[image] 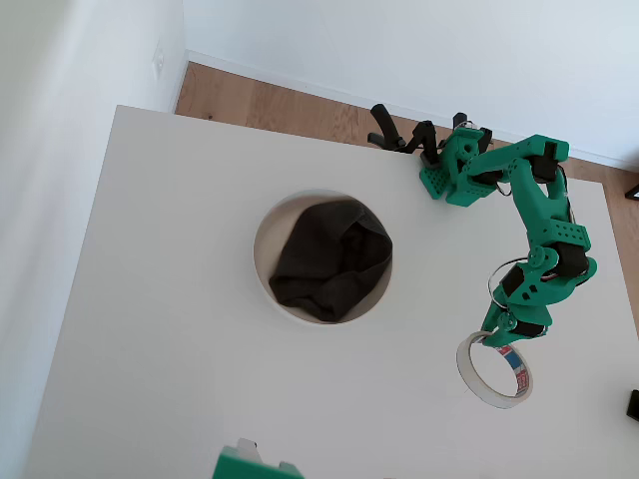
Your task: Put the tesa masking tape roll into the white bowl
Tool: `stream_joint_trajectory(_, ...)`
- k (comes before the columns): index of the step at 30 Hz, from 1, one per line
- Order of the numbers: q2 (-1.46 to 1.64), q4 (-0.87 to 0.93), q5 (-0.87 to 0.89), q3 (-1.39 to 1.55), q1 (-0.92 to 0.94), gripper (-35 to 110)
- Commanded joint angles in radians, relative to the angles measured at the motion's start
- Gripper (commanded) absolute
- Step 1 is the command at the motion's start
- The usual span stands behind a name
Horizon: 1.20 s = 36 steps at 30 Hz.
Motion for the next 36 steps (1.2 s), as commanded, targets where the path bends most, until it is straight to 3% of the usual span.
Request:
stream_joint_trajectory(1,0.170,0.063,-0.015,-0.190,0.160,-8)
stream_joint_trajectory(12,0.184,-0.006,-0.077,-0.339,0.620,-8)
stream_joint_trajectory(20,0.018,-0.094,-0.089,-0.339,0.824,-8)
stream_joint_trajectory(26,-0.172,-0.153,-0.109,-0.339,0.841,-8)
stream_joint_trajectory(36,-0.293,-0.133,-0.083,-0.341,0.701,-8)
